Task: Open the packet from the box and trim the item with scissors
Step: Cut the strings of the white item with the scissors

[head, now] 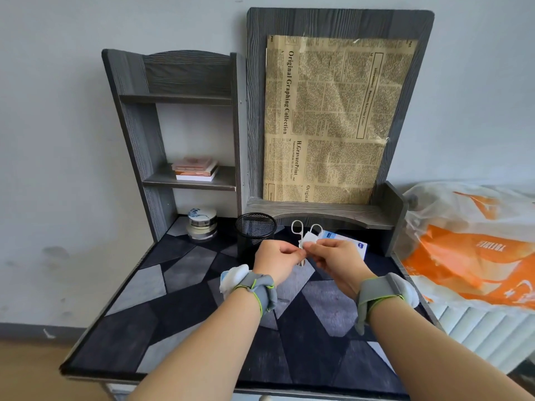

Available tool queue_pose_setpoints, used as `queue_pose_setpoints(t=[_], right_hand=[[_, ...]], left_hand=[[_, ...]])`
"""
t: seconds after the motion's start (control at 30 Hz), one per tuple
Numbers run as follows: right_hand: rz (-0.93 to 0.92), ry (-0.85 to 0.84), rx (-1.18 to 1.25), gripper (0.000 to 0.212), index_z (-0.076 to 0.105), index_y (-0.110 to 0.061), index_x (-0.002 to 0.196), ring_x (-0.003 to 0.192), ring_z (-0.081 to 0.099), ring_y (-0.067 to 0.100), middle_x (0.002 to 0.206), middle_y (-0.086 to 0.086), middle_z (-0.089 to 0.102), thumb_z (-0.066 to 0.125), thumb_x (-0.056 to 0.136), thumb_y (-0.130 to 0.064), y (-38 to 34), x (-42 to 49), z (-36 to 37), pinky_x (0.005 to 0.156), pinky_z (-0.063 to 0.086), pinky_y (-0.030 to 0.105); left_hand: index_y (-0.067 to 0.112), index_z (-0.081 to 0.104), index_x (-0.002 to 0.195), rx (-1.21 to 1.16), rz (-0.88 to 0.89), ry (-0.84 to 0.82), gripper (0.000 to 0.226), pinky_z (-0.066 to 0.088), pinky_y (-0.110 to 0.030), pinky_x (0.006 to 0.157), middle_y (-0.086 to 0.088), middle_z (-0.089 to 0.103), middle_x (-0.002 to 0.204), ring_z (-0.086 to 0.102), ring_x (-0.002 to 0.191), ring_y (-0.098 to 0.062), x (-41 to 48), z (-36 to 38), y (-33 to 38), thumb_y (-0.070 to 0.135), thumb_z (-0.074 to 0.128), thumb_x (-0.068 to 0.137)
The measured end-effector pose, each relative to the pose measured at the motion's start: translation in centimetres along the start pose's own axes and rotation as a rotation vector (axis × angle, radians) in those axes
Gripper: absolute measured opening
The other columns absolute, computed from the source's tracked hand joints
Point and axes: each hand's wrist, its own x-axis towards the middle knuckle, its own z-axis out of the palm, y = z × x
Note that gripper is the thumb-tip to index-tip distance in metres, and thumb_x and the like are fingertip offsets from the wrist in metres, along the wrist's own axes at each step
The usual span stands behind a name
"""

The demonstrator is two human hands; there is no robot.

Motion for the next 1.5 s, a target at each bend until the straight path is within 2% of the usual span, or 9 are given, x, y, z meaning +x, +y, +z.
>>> queue_pose_setpoints(t=[0.23,0.4,0.5,0.77,0.97,1.13,1.23,1.4,1.5], right_hand=[[0.008,0.025,0.073,0.009,0.064,-0.004,0.074,0.055,0.041,0.01,0.061,0.002,0.05,0.07,0.08,-0.007,-0.9,0.8,-0.6,0.051,0.035,0.019],[0.023,0.006,0.107,0.008,0.066,0.001,0.084,0.054,0.045,0.007,0.064,0.001,0.054,0.068,0.082,-0.007,-1.0,0.8,-0.8,0.046,0.04,0.014],[0.065,-0.044,0.045,0.008,0.068,-0.003,0.074,0.057,0.048,0.01,0.064,0.005,0.059,0.069,0.081,-0.006,-0.7,0.4,0.0,0.053,0.041,0.017],[0.072,-0.02,0.158,0.009,0.067,0.002,0.09,0.058,0.047,0.009,0.07,0.003,0.057,0.066,0.083,-0.004,-1.5,0.8,-0.5,0.049,0.043,0.012],[0.089,0.024,0.256,0.007,0.067,-0.003,0.082,0.067,0.059,0.01,0.076,0.003,0.066,0.062,0.085,0.0,-1.3,0.9,-0.6,0.054,0.053,0.012],[0.103,-0.037,0.226,0.006,0.065,-0.001,0.086,0.071,0.061,0.013,0.08,0.006,0.064,0.061,0.085,0.002,-1.2,0.6,-0.2,0.059,0.057,0.016],[0.121,-0.043,0.107,0.007,0.066,-0.002,0.089,0.061,0.059,0.011,0.074,0.007,0.063,0.063,0.087,-0.008,-0.7,0.2,0.7,0.052,0.053,0.015],[0.1,0.036,-0.119,0.016,0.064,0.0,0.082,0.036,0.05,0.004,0.06,0.009,0.055,0.064,0.088,-0.016,-0.2,0.5,-0.1,0.04,0.045,0.014],[0.07,0.128,-0.04,0.014,0.063,-0.004,0.079,0.046,0.055,0.008,0.064,0.01,0.058,0.06,0.09,-0.011,-0.2,0.9,-0.9,0.044,0.05,0.015]], left_hand=[[0.016,0.076,0.07,0.041,-0.001,-0.054,0.016,0.038,-0.02,0.062,0.014,0.058,0.046,0.047,0.052,-0.001,0.2,-0.5,0.4,0.029,0.072,0.079],[0.021,0.074,0.064,0.035,0.015,-0.052,0.015,0.051,-0.029,0.079,0.002,0.07,0.068,0.062,0.073,-0.01,-0.1,-0.2,0.1,0.026,0.072,0.078],[0.022,0.071,0.059,0.03,0.022,-0.024,0.02,0.046,-0.026,0.069,0.006,0.065,0.06,0.058,0.064,-0.007,0.1,-0.2,0.1,0.026,0.07,0.079],[0.023,0.072,0.06,0.024,0.031,-0.069,0.02,0.043,-0.022,0.07,0.007,0.068,0.064,0.056,0.064,-0.005,0.0,-0.6,0.1,0.027,0.071,0.08],[0.012,0.076,0.076,0.031,0.023,-0.093,0.015,0.043,-0.015,0.061,0.005,0.068,0.066,0.052,0.051,0.004,-0.2,-1.1,-0.9,0.025,0.07,0.081],[0.026,0.07,0.059,-0.031,0.018,-0.052,0.021,0.044,-0.018,0.066,0.008,0.067,0.057,0.054,0.053,0.004,-0.3,-0.8,-1.2,0.023,0.071,0.08],[0.023,0.07,0.057,-0.017,0.003,-0.023,0.024,0.041,-0.025,0.064,0.002,0.069,0.062,0.054,0.06,-0.008,-0.2,-0.6,-1.0,0.037,0.073,0.076],[0.024,0.069,0.057,-0.017,-0.039,0.059,0.021,0.045,-0.025,0.069,0.007,0.067,0.059,0.056,0.062,-0.009,0.0,-1.5,-1.9,0.022,0.07,0.078],[0.021,0.07,0.056,-0.047,-0.035,0.052,0.024,0.045,-0.027,0.07,-0.003,0.068,0.064,0.056,0.066,-0.012,-0.2,-1.8,-2.4,0.02,0.069,0.079]])
